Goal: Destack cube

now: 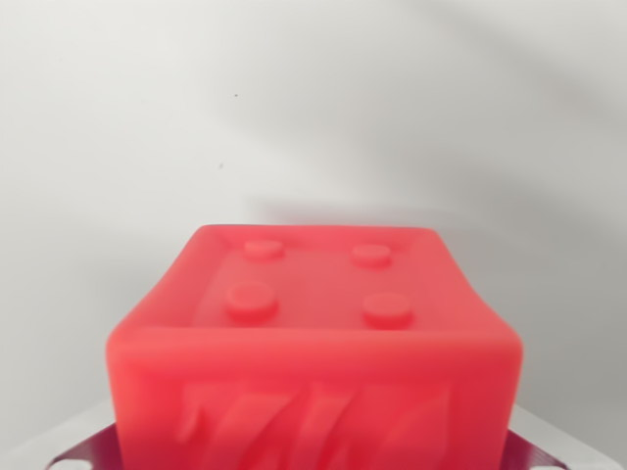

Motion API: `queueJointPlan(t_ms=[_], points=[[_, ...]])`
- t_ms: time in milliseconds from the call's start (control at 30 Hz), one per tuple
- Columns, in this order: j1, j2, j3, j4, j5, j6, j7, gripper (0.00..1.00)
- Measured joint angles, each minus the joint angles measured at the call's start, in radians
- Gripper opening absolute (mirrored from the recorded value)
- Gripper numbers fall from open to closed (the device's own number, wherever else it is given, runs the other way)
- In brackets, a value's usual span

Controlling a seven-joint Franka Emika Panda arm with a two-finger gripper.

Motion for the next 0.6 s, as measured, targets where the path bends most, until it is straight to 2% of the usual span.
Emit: queueJointPlan(t_ms=[600], points=[[-0.019,0.077,0.019,0.020,0.000,0.057,-0.001,0.00]])
